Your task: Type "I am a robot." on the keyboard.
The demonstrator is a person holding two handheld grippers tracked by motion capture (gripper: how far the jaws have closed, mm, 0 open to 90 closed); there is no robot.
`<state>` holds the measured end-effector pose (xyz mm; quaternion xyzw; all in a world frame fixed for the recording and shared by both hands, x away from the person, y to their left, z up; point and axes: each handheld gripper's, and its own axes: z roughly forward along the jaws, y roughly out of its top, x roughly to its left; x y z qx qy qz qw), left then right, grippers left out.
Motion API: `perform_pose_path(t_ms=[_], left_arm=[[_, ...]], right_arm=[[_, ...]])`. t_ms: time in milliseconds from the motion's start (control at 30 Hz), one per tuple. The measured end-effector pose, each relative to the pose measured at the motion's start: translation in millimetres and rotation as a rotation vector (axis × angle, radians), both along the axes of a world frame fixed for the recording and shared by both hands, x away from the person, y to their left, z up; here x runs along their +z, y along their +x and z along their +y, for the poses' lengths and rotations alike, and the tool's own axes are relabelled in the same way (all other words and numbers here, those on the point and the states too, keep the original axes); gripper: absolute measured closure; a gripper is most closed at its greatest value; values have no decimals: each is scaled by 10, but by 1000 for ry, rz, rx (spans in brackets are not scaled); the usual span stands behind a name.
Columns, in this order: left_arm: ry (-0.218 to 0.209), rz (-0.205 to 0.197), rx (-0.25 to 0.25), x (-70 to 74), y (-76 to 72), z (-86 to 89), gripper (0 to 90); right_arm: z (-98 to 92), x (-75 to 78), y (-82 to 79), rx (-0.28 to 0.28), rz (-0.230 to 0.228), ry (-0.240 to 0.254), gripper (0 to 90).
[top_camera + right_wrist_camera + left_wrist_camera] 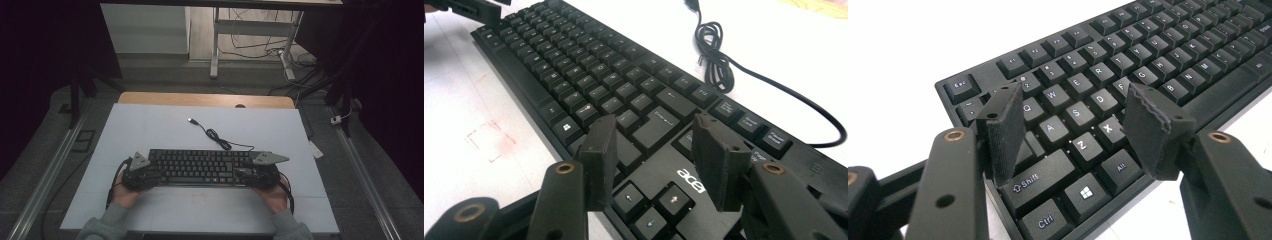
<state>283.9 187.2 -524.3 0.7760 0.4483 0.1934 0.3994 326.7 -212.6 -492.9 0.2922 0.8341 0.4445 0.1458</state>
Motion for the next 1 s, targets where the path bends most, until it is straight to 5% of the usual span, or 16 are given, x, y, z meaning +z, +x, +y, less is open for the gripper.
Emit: perform_pose_path(t_ms=[700, 1000], left_arm=[[-27, 0, -74, 120, -48, -114, 432], [-26, 1, -139, 157, -91, -237, 576]], right_arm=[[46, -24, -6, 22, 4, -15, 526], [53, -28, -8, 20, 8, -21, 524]])
